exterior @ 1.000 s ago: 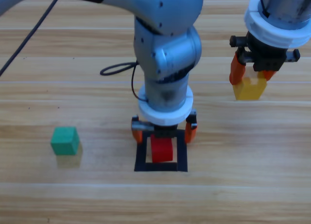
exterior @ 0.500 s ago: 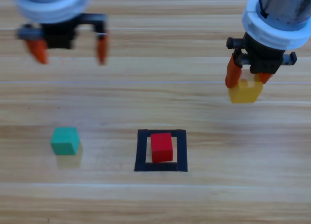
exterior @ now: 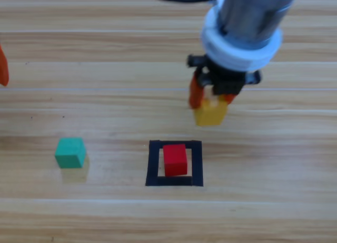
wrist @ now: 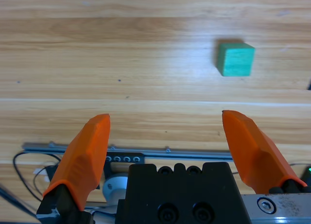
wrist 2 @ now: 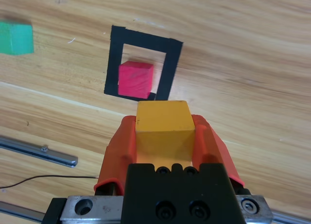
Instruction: Stack the blocks in the rectangular block: red at the bottom, yellow in the middle, green on top
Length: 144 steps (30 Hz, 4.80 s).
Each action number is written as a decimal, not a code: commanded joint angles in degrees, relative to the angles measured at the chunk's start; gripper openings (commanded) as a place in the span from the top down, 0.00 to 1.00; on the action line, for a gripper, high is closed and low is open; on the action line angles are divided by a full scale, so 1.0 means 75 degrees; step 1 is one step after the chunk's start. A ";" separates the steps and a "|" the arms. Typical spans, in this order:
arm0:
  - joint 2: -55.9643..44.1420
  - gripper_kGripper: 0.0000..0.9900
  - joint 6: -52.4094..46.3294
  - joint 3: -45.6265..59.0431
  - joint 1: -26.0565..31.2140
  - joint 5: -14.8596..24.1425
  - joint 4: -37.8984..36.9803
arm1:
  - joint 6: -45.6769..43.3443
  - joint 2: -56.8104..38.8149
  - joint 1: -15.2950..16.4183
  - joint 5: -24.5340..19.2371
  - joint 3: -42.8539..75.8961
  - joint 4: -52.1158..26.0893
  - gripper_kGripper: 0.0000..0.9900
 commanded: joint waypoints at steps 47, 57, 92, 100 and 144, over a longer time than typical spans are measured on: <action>0.0299 0.05 -0.0138 0.2006 -0.0490 -0.0830 -0.2331 | 0.0359 0.2911 0.0833 -0.0284 -0.2515 0.1308 0.99; 0.0474 0.05 -0.0103 0.2170 -0.0502 -0.0854 -0.2589 | 0.0383 0.3005 0.0845 -0.0261 -0.2574 0.1308 0.99; 0.0533 0.05 -0.0103 0.2393 -0.0490 -0.0912 -0.2964 | 0.0090 0.1704 0.0880 -0.0519 -0.2796 0.1331 0.00; 0.0767 0.01 -0.1380 0.2276 -0.0865 -0.0596 -0.3363 | -0.0496 -0.0382 0.0962 -0.0952 -0.1378 0.0382 0.00; 0.2303 0.34 -0.1884 0.3237 -0.1850 -0.0537 -0.4628 | -0.7153 -0.5011 -0.1323 0.2786 0.7176 -0.5337 0.00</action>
